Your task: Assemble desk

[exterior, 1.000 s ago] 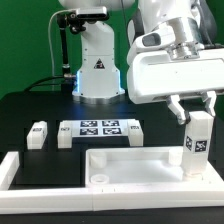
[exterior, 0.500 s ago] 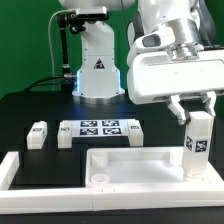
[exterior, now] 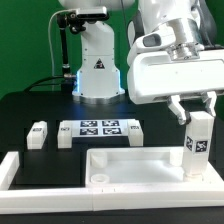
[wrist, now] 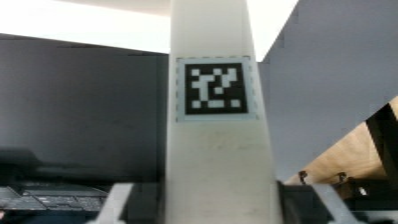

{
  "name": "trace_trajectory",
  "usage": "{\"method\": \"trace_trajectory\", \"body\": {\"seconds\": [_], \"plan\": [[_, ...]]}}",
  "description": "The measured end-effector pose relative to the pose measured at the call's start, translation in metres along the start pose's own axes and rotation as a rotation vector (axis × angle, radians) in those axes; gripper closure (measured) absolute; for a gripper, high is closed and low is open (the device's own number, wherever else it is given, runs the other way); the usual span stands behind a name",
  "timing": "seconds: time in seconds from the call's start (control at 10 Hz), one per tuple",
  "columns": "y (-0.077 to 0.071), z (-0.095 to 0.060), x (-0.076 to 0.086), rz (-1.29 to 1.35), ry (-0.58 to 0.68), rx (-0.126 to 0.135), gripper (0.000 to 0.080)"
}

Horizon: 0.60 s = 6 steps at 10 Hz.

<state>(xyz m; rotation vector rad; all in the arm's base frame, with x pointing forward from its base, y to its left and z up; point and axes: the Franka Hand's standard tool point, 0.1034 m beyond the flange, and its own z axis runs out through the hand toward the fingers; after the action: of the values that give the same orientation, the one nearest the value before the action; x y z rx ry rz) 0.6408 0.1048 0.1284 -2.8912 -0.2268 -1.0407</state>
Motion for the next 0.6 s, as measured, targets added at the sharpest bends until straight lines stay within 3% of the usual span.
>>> {"method": "trace_trajectory", "body": {"seconds": [0.6], "plan": [[0.0015, -0.0014, -0.0023, -0.008, 0.001, 0.000, 0.0509]]}}
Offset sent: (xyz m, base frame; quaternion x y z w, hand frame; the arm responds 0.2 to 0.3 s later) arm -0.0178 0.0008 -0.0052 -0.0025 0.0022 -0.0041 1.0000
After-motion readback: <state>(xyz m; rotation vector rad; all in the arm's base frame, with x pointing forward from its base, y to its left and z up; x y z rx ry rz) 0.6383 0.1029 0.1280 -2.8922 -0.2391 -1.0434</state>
